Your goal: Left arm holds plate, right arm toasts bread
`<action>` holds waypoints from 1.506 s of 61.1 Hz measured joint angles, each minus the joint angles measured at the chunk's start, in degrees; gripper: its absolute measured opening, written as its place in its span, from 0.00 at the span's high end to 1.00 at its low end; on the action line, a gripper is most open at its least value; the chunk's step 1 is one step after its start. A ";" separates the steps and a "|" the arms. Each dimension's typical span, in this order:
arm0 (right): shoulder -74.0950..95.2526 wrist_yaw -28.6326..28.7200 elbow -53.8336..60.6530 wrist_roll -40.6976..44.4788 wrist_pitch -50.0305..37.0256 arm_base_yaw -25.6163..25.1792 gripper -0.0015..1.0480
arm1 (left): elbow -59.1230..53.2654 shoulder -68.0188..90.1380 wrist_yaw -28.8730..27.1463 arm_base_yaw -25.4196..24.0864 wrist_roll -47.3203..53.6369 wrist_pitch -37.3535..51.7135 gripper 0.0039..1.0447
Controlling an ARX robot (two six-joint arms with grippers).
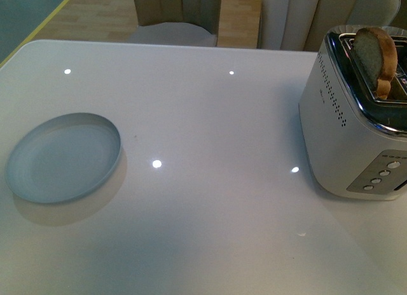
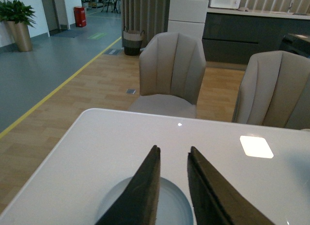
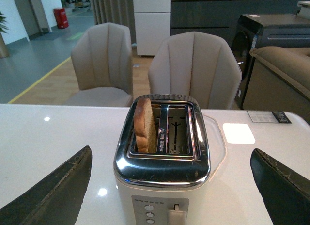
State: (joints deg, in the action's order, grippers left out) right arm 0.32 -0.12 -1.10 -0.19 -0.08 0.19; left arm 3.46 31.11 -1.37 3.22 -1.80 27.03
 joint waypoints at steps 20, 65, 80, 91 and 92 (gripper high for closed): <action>0.00 -0.02 0.00 0.00 0.00 0.00 0.08 | -2.73 -8.41 1.38 -3.02 1.01 -4.59 0.98; 0.00 0.00 0.00 0.00 0.00 0.00 0.08 | -2.71 -30.47 1.38 -3.02 1.16 -26.77 0.98; 0.00 0.00 0.00 0.02 0.00 0.00 0.08 | -2.71 -30.75 1.38 -3.02 1.16 -26.95 0.98; 0.00 0.00 0.00 0.00 0.00 0.00 0.08 | -2.71 -30.75 1.38 -3.02 1.16 -26.95 0.70; 0.00 0.00 0.00 0.02 0.00 0.00 0.08 | -2.71 -30.75 1.36 -3.02 1.16 -26.95 0.66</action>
State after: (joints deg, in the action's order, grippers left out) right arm 0.32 -0.12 -1.10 -0.16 -0.08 0.19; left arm 0.75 0.36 -0.01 0.21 -0.64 0.08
